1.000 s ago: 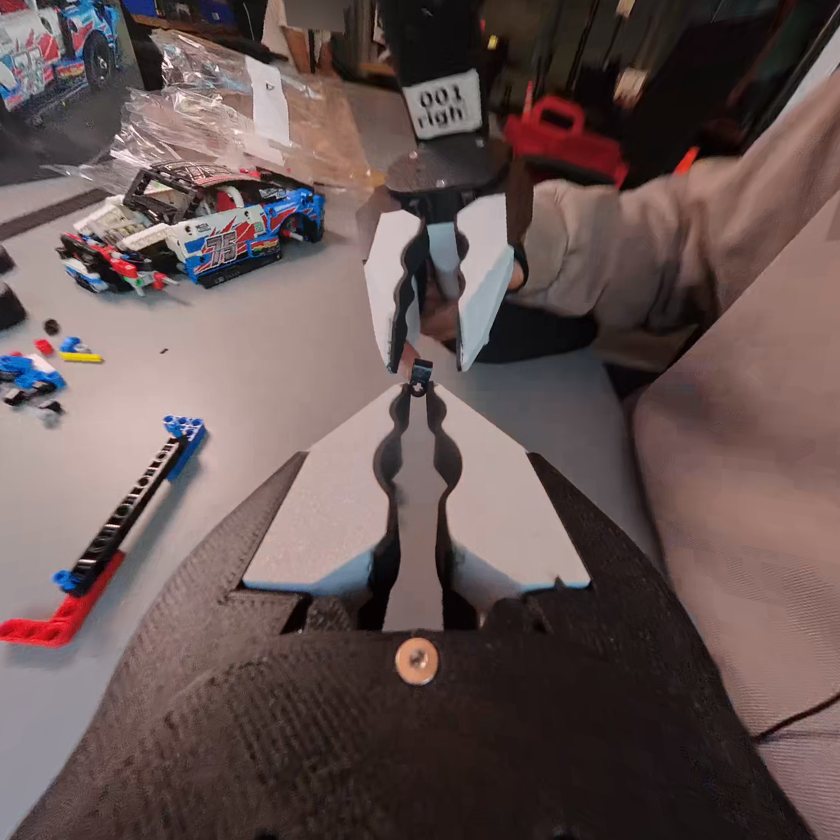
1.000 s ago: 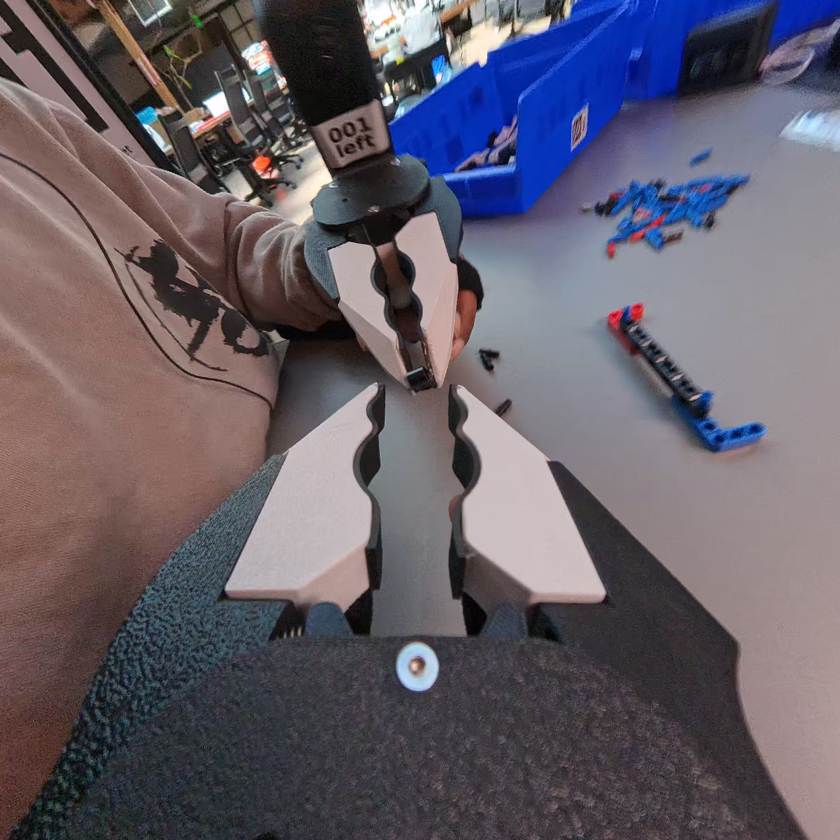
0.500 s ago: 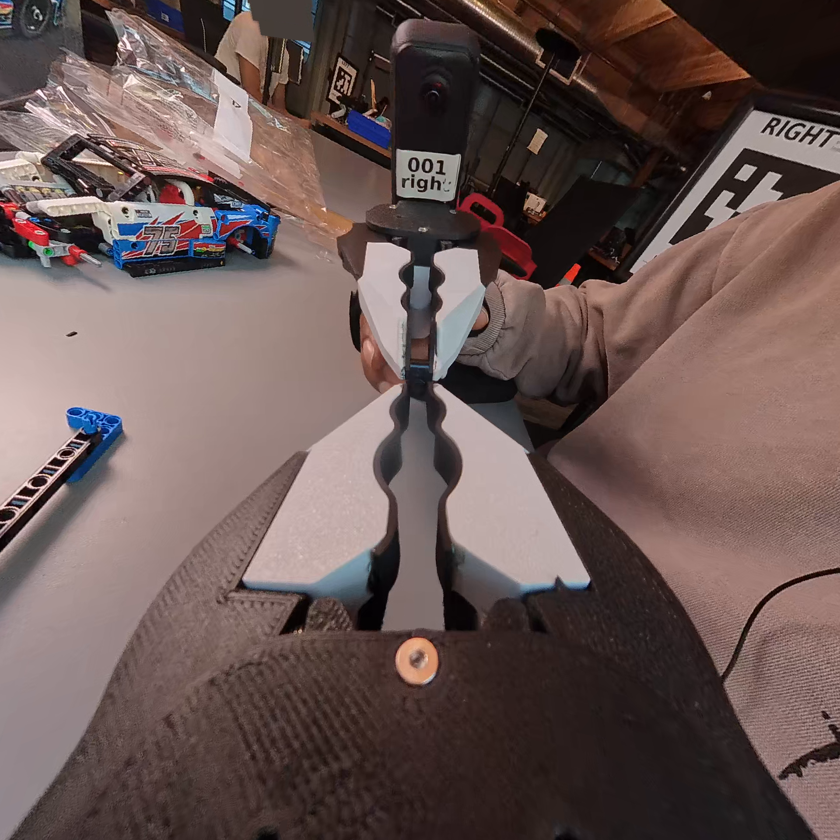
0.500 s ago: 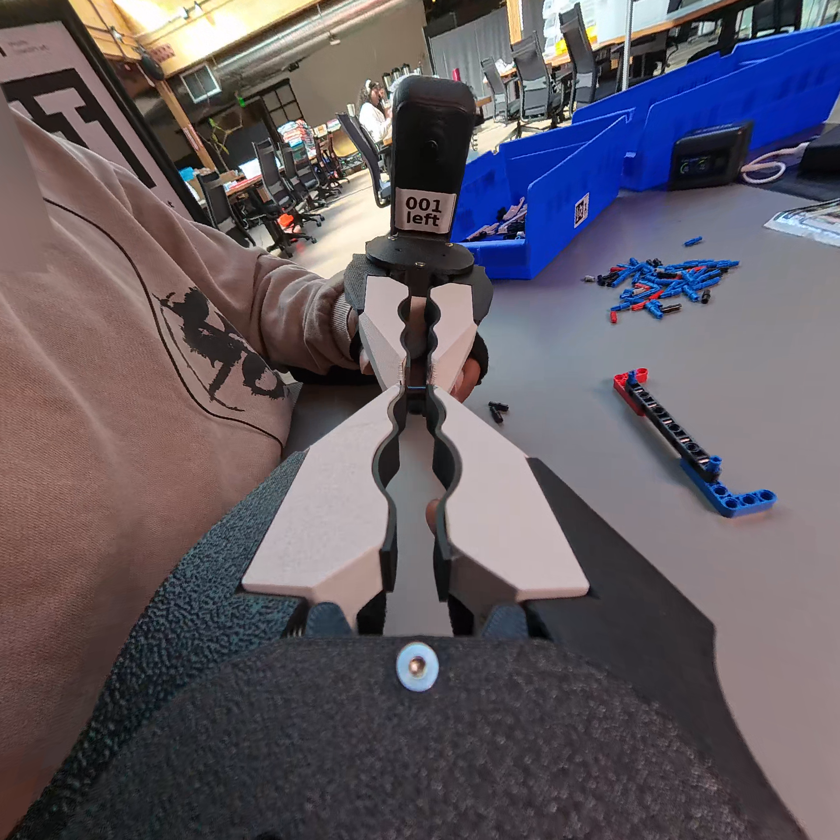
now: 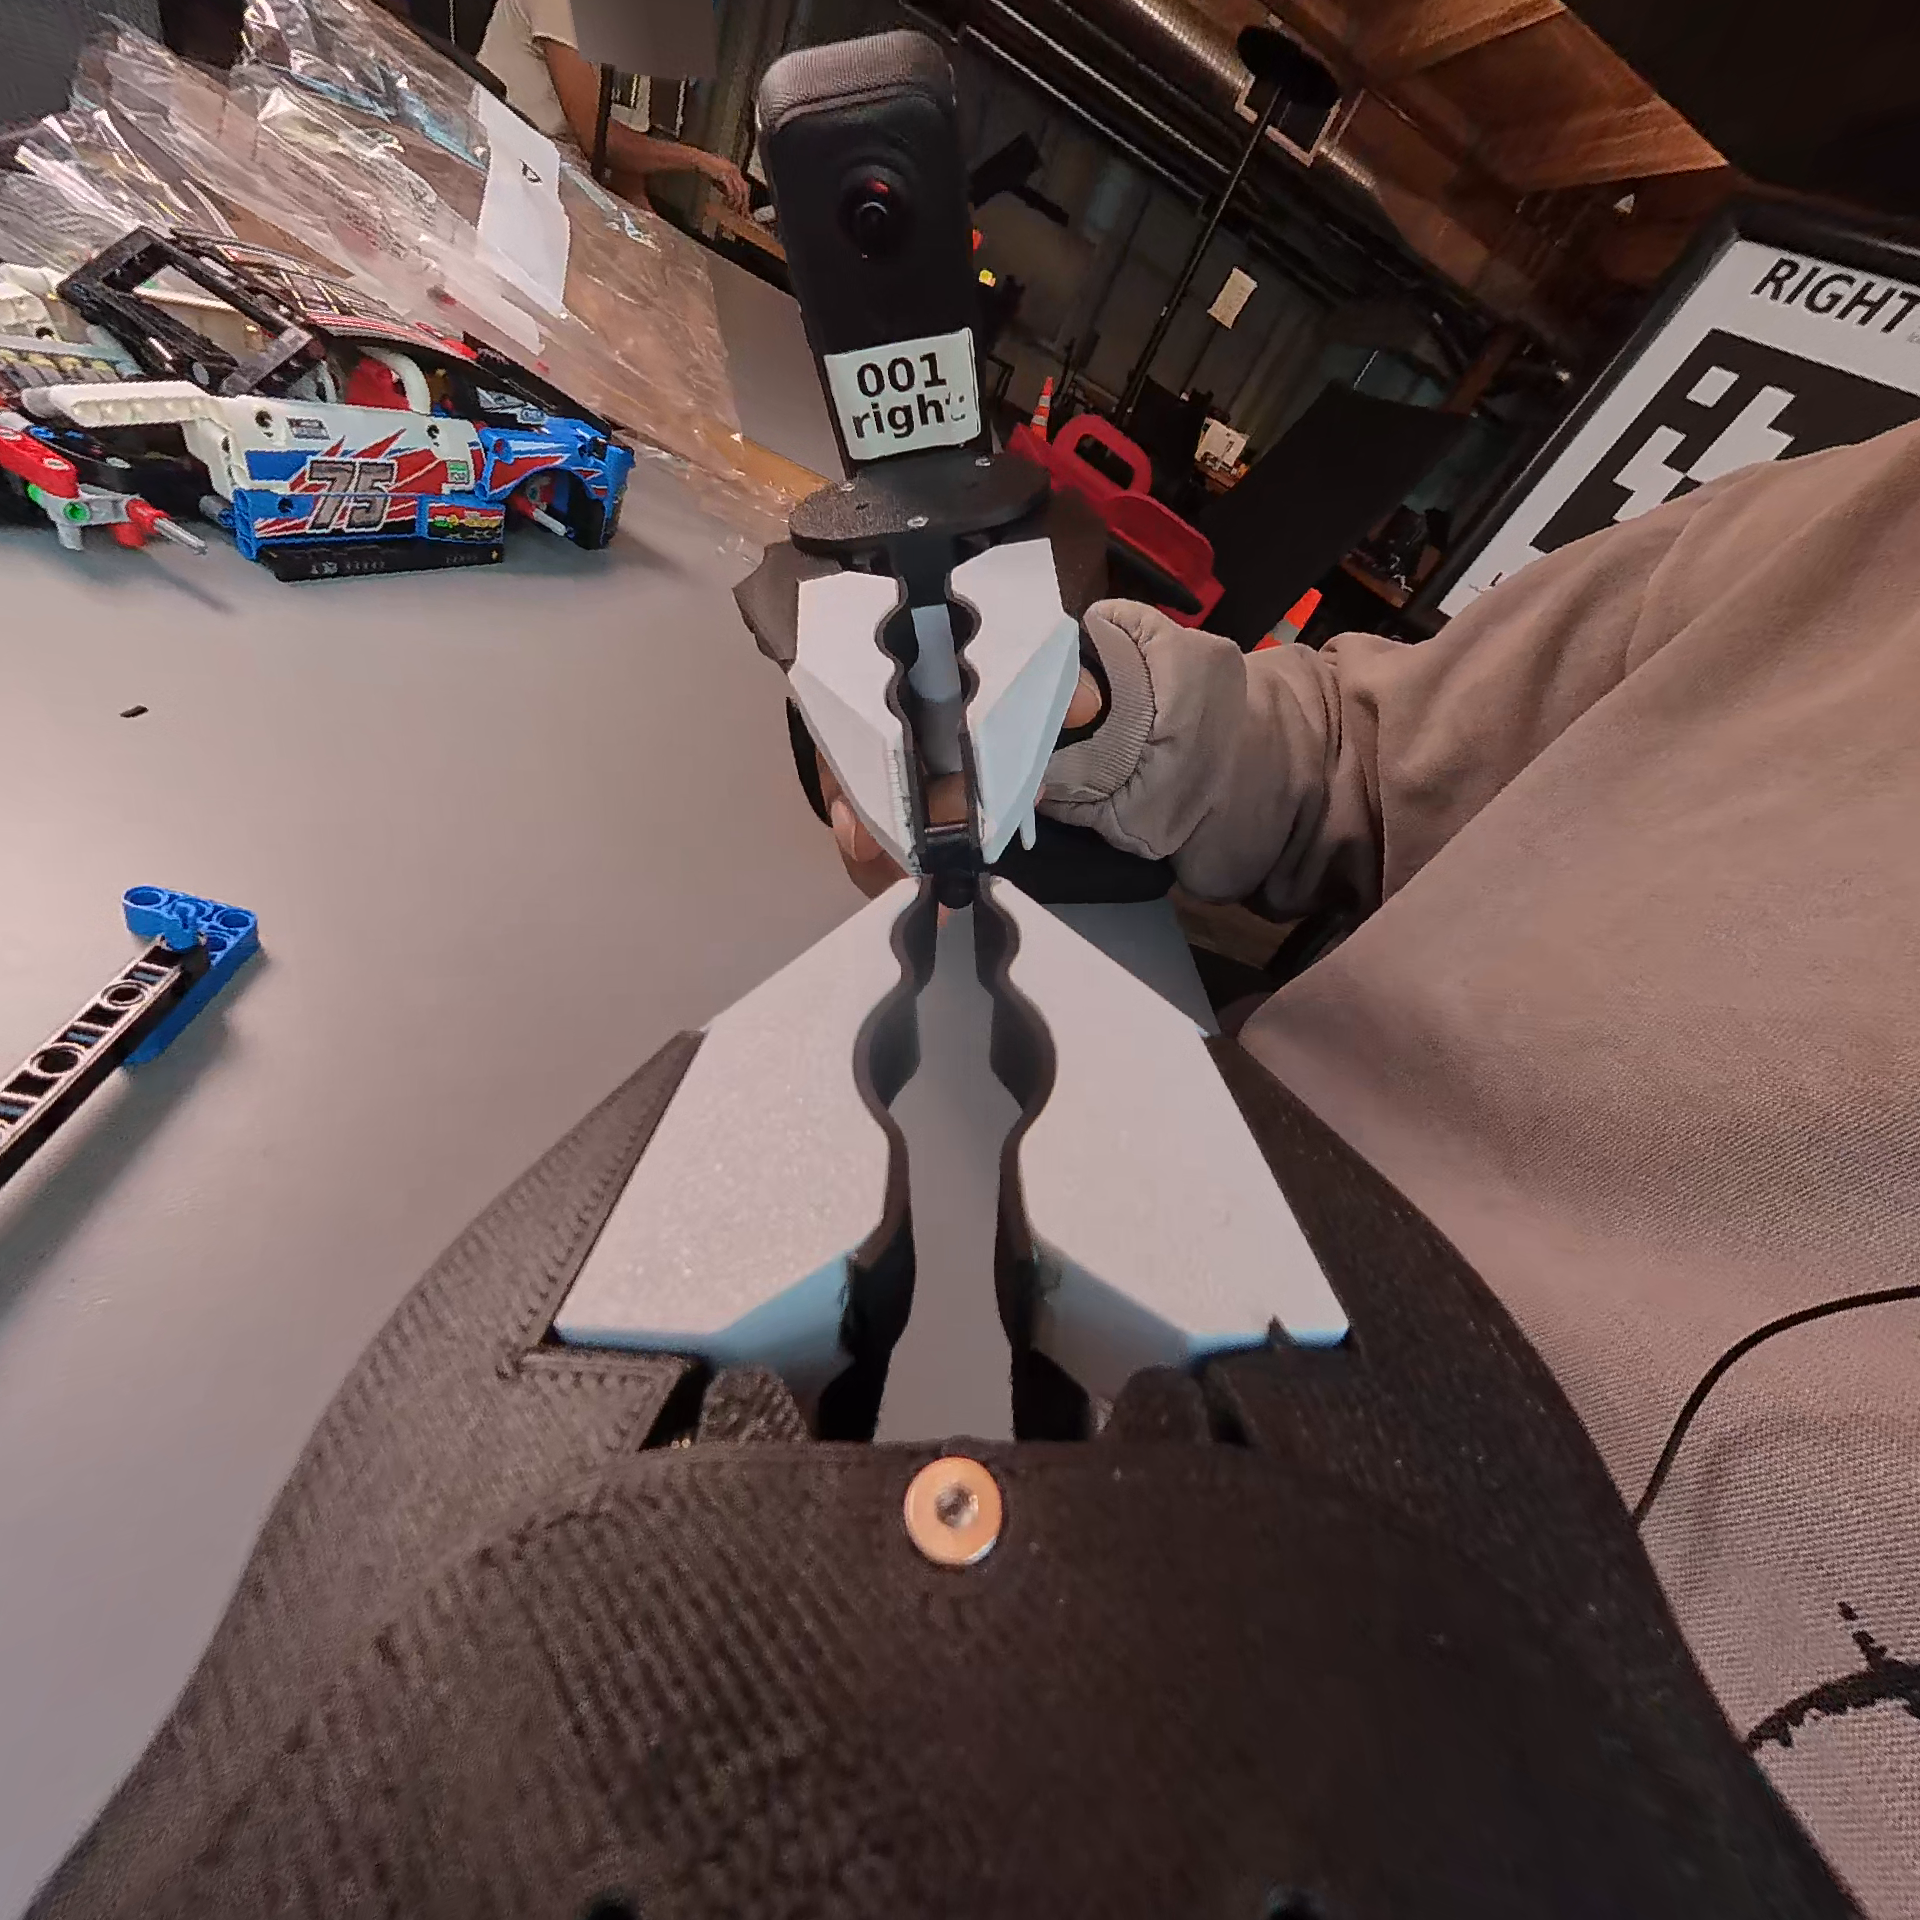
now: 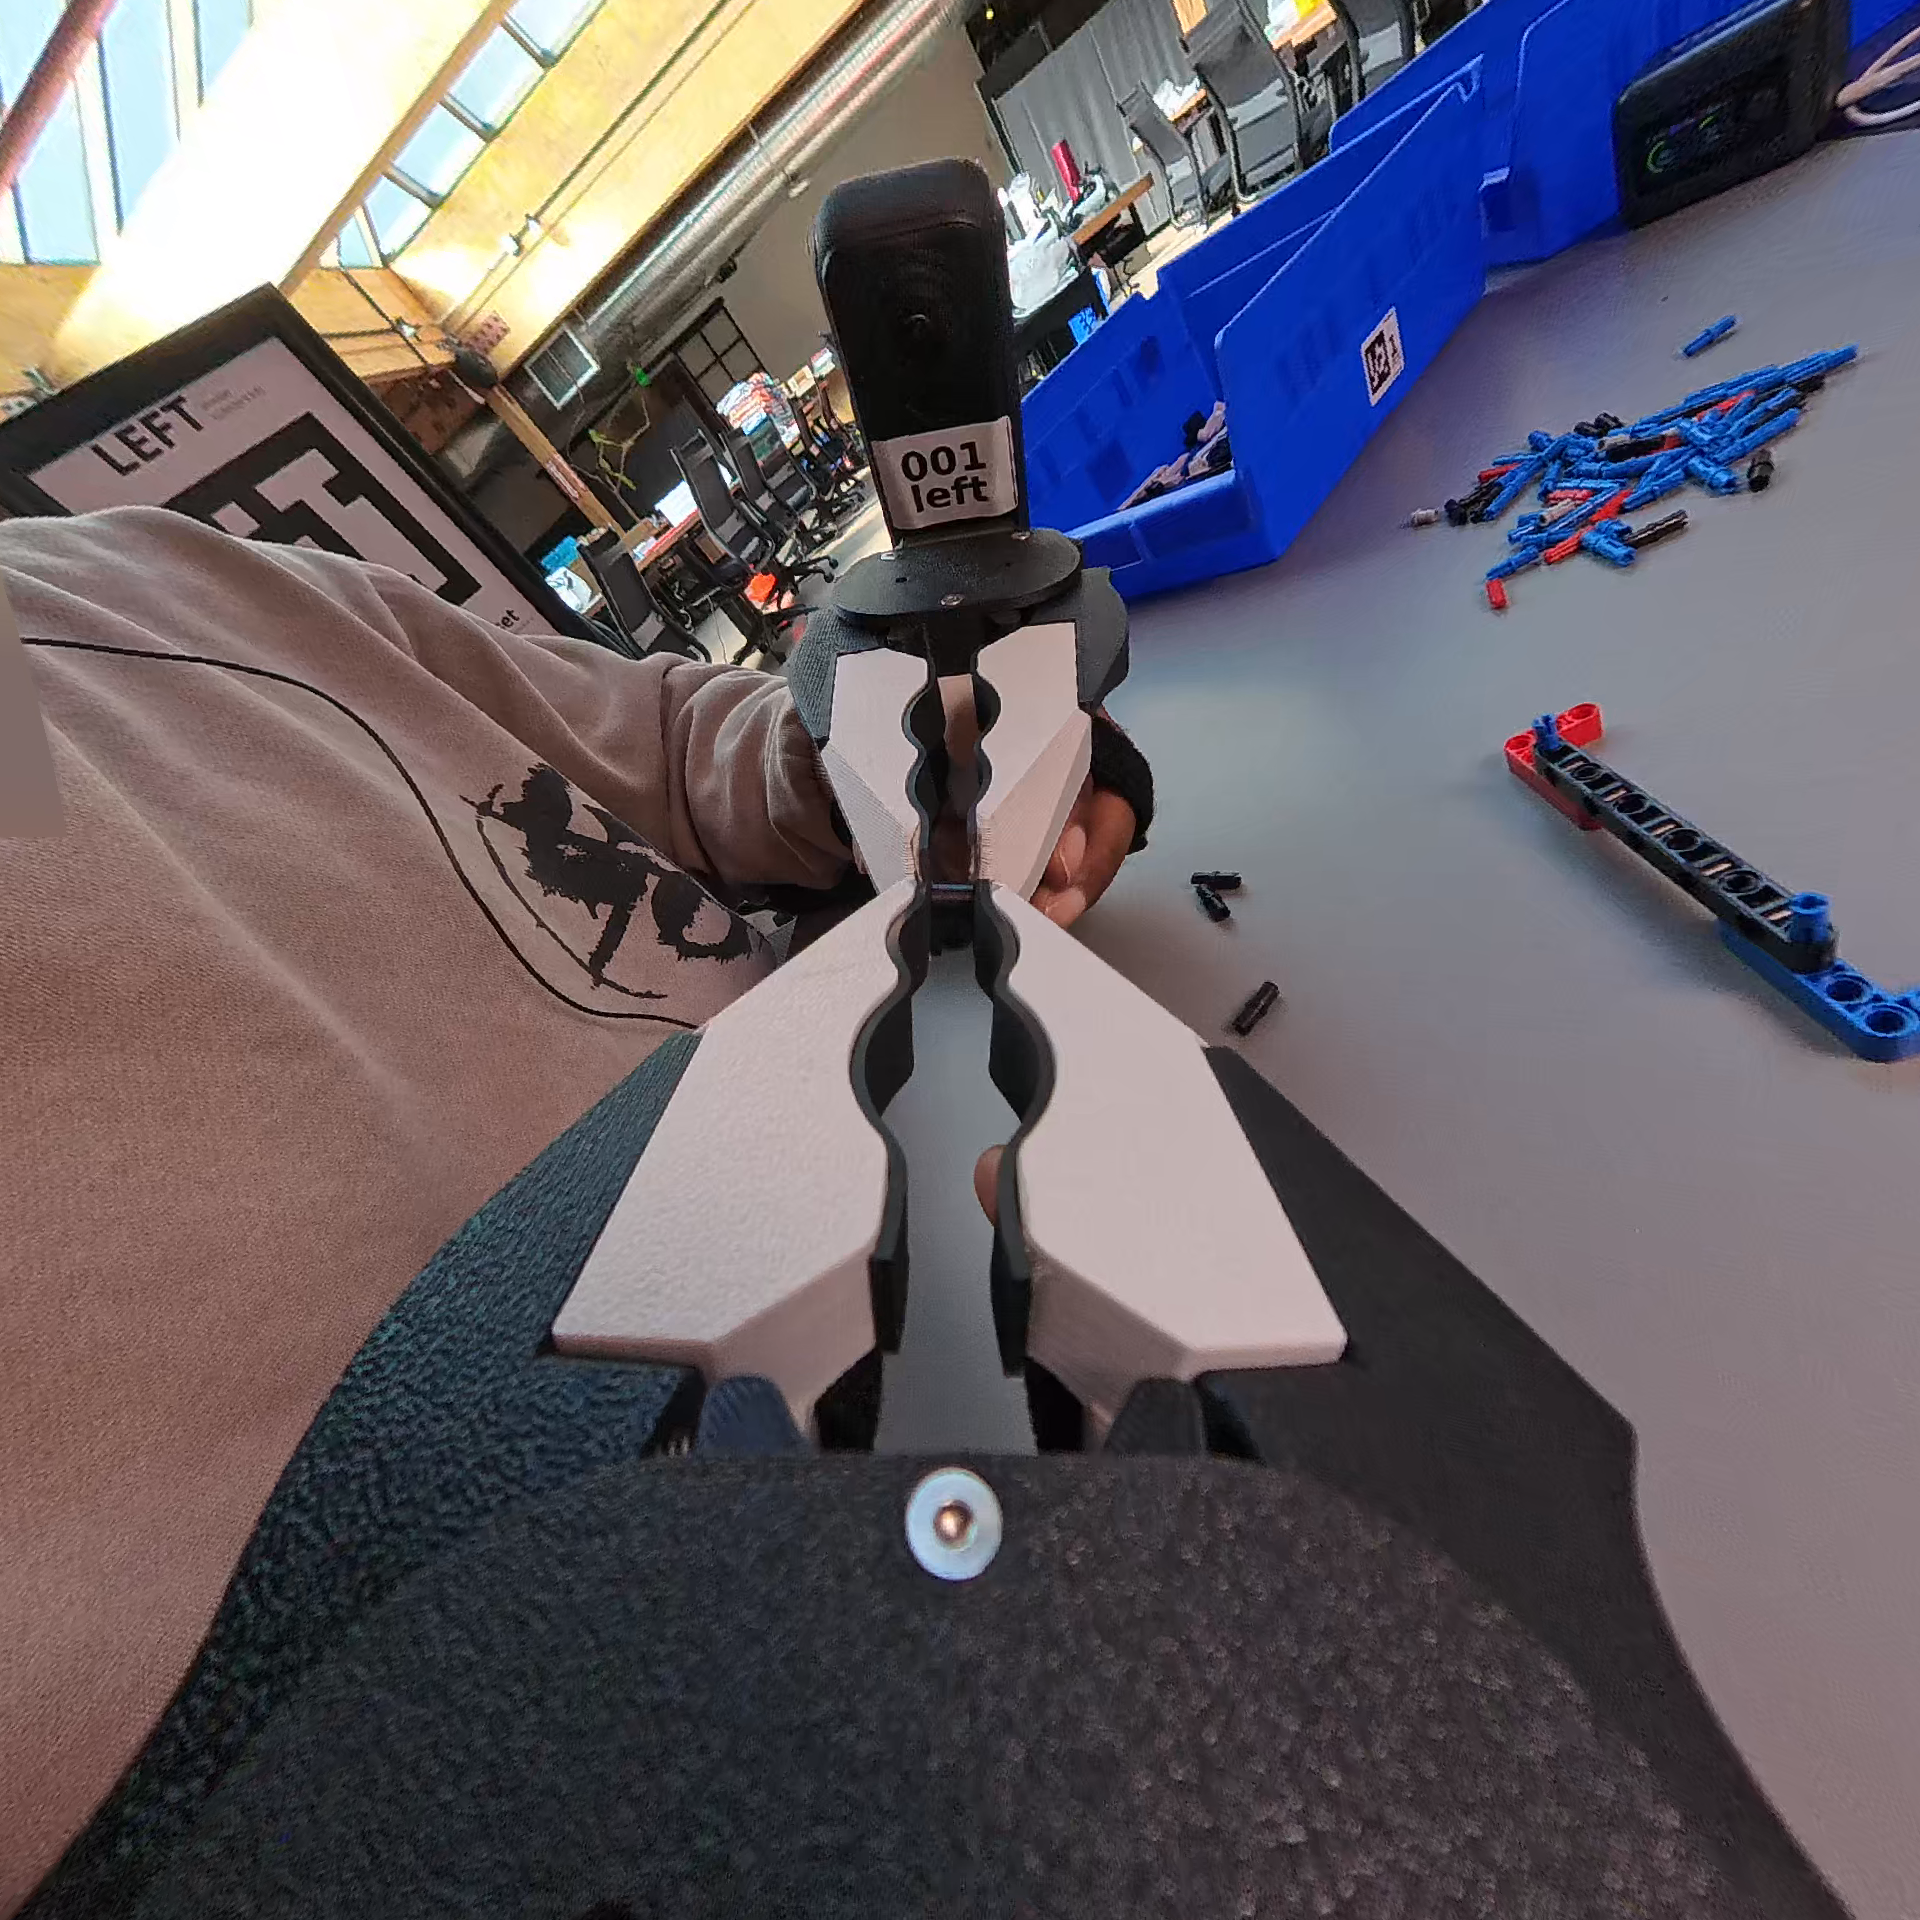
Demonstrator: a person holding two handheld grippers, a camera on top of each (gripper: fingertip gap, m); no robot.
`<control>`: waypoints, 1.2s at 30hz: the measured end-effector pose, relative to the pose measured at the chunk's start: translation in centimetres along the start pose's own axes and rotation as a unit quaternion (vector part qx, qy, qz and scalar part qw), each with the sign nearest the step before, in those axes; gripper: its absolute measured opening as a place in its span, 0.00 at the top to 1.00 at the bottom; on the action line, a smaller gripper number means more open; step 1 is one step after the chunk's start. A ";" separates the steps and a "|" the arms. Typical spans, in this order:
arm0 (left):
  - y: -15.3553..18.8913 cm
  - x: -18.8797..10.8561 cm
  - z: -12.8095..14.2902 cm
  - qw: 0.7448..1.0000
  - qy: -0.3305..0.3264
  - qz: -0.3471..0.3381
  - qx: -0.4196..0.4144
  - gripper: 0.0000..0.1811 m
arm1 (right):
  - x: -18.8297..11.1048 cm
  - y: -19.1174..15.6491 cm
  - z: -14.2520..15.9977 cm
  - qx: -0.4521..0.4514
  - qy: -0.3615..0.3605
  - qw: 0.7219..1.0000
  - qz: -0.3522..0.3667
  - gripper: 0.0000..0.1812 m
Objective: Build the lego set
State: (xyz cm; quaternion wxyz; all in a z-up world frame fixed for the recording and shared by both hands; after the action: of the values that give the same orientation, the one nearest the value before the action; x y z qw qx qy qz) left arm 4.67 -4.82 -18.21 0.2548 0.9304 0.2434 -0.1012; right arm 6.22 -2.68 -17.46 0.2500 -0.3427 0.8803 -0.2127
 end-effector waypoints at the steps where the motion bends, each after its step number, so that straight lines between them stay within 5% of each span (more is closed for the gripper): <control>1: -0.1 -0.1 0.0 1.000 0.003 0.005 -0.008 0.97 | 0.0 0.1 -0.1 0.000 0.004 1.000 0.000 0.97; 7: -0.3 -0.3 -0.1 0.998 0.023 0.038 -0.055 0.97 | 0.0 0.3 -0.4 -0.029 0.025 0.999 0.016 0.96; 12: -0.9 -0.8 -0.4 0.992 0.047 0.061 -0.098 0.97 | -0.3 0.8 -0.6 -0.129 0.038 0.986 0.097 0.92; 21: -1.5 -1.5 -0.8 0.981 0.081 0.097 -0.150 0.97 | -0.5 0.5 -0.9 -0.329 0.024 0.907 0.262 0.84; 30: -0.9 -0.9 -0.5 0.964 0.076 0.159 -0.201 0.97 | 0.9 0.0 -0.5 -0.431 -0.033 0.842 0.323 0.89; 36: -0.7 -0.7 -0.5 0.953 0.079 0.185 -0.228 0.97 | 0.8 -0.1 -0.4 -0.419 -0.034 0.852 0.310 0.92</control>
State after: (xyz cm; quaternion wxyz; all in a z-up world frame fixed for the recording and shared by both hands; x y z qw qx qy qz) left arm 3.75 -4.30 -17.87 0.4541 0.8813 0.1033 0.0799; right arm 5.54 -3.22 -17.32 0.1653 -0.1309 0.9374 0.2772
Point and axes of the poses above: each gripper's, where its closed fingertips meet, x out along the fingers, z out of its underside, y = z × x across the jaws, the point moved 2 cm from there along -x, back along the fingers, and after that the axes turned 14 degrees about -y, right-handed, at the moved point
